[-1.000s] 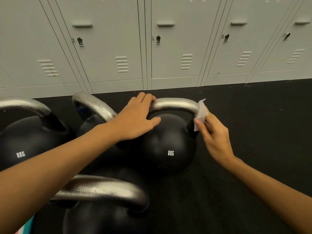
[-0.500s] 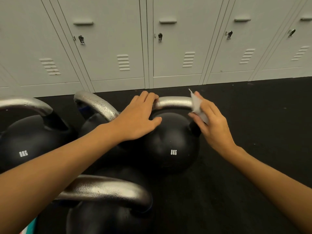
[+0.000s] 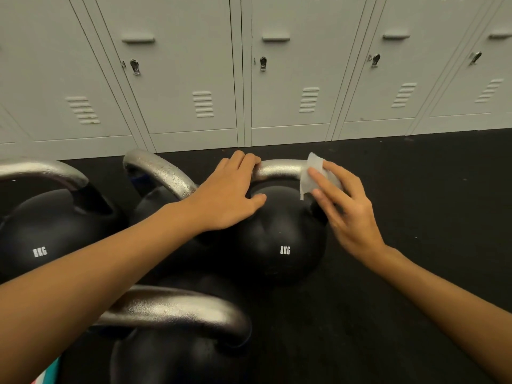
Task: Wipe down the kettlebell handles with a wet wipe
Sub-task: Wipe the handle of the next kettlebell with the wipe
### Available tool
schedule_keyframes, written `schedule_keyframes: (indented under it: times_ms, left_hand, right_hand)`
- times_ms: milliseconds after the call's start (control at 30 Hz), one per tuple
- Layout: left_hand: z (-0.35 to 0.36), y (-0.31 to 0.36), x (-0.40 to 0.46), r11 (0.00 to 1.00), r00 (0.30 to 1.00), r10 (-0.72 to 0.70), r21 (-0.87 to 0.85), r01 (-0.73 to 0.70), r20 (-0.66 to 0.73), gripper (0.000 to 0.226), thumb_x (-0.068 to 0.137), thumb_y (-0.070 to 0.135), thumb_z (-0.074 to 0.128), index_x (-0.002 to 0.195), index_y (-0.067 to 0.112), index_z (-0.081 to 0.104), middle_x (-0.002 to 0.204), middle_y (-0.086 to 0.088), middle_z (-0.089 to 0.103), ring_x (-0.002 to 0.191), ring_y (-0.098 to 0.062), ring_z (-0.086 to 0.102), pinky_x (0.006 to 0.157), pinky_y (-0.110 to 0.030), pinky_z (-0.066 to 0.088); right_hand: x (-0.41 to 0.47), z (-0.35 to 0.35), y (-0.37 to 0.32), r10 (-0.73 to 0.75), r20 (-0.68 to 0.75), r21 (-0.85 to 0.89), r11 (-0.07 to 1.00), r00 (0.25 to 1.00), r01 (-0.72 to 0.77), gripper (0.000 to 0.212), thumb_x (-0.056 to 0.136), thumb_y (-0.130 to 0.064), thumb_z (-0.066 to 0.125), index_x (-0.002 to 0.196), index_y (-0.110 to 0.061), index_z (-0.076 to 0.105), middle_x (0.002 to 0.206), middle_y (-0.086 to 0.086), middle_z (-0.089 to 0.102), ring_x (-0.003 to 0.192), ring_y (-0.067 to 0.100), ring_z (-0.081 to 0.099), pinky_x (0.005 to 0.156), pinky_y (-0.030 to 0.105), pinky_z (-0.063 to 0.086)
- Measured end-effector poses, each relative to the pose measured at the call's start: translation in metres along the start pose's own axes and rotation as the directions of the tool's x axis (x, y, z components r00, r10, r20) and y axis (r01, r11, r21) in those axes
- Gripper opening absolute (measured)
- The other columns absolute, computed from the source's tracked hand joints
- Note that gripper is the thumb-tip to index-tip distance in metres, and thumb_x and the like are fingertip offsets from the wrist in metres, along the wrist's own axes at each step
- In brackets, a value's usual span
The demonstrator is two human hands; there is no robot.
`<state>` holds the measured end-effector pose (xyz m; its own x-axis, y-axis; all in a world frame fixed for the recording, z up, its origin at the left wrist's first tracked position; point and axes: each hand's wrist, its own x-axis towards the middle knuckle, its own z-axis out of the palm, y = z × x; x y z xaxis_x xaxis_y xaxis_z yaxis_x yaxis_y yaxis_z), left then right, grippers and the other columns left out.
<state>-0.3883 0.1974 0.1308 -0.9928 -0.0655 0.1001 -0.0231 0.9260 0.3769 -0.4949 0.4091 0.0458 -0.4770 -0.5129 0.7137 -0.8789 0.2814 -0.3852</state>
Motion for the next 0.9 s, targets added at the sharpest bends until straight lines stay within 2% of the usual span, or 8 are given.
schedule_keyframes:
  times_ms: [167, 300, 367, 467, 600, 700, 833, 900]
  left_hand:
    - [0.0, -0.001, 0.001, 1.0, 1.0, 0.001, 0.007, -0.001, 0.001, 0.061, 0.091, 0.036, 0.058, 0.142, 0.017, 0.03, 0.133, -0.001, 0.036, 0.115, -0.016, 0.035, 0.087, -0.021, 0.026]
    - [0.001, -0.001, 0.002, 1.0, 1.0, 0.004, 0.01, -0.004, -0.002, 0.062, 0.091, 0.035, 0.058, 0.142, 0.017, 0.03, 0.134, -0.001, 0.035, 0.115, -0.016, 0.035, 0.088, -0.021, 0.026]
    - [0.002, -0.002, 0.001, 1.0, 1.0, 0.009, 0.008, -0.009, -0.005, 0.061, 0.091, 0.035, 0.058, 0.142, 0.017, 0.03, 0.134, -0.001, 0.036, 0.114, -0.015, 0.035, 0.088, -0.02, 0.025]
    - [0.002, -0.004, 0.001, 1.0, 1.0, 0.013, 0.007, -0.013, -0.005, 0.061, 0.091, 0.034, 0.058, 0.142, 0.017, 0.03, 0.133, -0.002, 0.036, 0.115, -0.017, 0.035, 0.089, -0.02, 0.025]
    - [0.002, -0.004, 0.002, 1.0, 1.0, 0.013, 0.013, -0.013, -0.003, 0.061, 0.091, 0.033, 0.058, 0.142, 0.016, 0.031, 0.133, -0.003, 0.036, 0.116, -0.018, 0.036, 0.089, -0.02, 0.026]
    - [0.002, -0.004, 0.001, 1.0, 1.0, 0.012, 0.019, -0.012, -0.002, 0.061, 0.091, 0.034, 0.058, 0.142, 0.016, 0.03, 0.133, -0.003, 0.036, 0.115, -0.018, 0.036, 0.089, -0.02, 0.025]
    - [0.002, -0.003, 0.002, 1.0, 1.0, 0.011, 0.024, -0.011, 0.005, 0.062, 0.091, 0.034, 0.058, 0.142, 0.015, 0.029, 0.134, -0.003, 0.035, 0.117, -0.019, 0.036, 0.091, -0.021, 0.025]
    - [0.003, -0.003, 0.002, 1.0, 1.0, 0.01, 0.026, -0.01, 0.005, 0.062, 0.091, 0.034, 0.058, 0.142, 0.015, 0.03, 0.134, -0.003, 0.035, 0.117, -0.019, 0.036, 0.091, -0.021, 0.026]
  right_hand:
    - [0.029, 0.012, 0.003, -0.25, 0.024, -0.22, 0.943, 0.968, 0.249, 0.038, 0.097, -0.017, 0.059, 0.135, -0.01, 0.057, 0.13, 0.019, 0.055, 0.117, 0.034, 0.051, 0.1, 0.042, 0.046]
    - [0.032, 0.016, 0.004, -0.274, 0.013, -0.283, 0.921, 0.962, 0.266, 0.038, 0.098, -0.017, 0.059, 0.134, -0.008, 0.058, 0.128, 0.02, 0.059, 0.115, 0.033, 0.055, 0.1, 0.042, 0.048]
    - [0.021, 0.011, 0.009, -0.188, -0.019, -0.226, 0.957, 0.982, 0.179, 0.041, 0.097, -0.015, 0.06, 0.136, -0.008, 0.055, 0.133, 0.019, 0.056, 0.12, 0.031, 0.054, 0.106, 0.038, 0.045]
    - [-0.002, 0.004, 0.009, 0.145, -0.052, 0.052, 0.988, 0.988, -0.142, 0.052, 0.092, -0.014, 0.065, 0.141, -0.013, 0.048, 0.139, 0.009, 0.052, 0.128, 0.017, 0.05, 0.108, 0.032, 0.043]
    - [-0.027, 0.005, -0.003, 0.531, 0.073, 0.387, 0.765, 0.844, -0.515, 0.058, 0.091, -0.02, 0.066, 0.143, -0.027, 0.042, 0.133, -0.009, 0.057, 0.121, -0.002, 0.055, 0.099, 0.017, 0.047]
    - [-0.024, 0.001, -0.001, 0.562, 0.131, 0.432, 0.709, 0.816, -0.558, 0.057, 0.091, -0.023, 0.065, 0.145, -0.021, 0.045, 0.132, -0.01, 0.06, 0.123, -0.002, 0.054, 0.102, 0.019, 0.046]
    - [0.003, -0.009, 0.001, 0.453, 0.172, 0.365, 0.796, 0.875, -0.484, 0.053, 0.09, -0.035, 0.061, 0.14, -0.03, 0.047, 0.129, -0.024, 0.056, 0.123, -0.007, 0.051, 0.104, 0.017, 0.042]
    - [0.016, -0.017, 0.005, 0.399, 0.226, 0.295, 0.841, 0.888, -0.453, 0.049, 0.089, -0.04, 0.059, 0.137, -0.035, 0.049, 0.122, -0.02, 0.06, 0.118, -0.001, 0.056, 0.101, 0.02, 0.043]
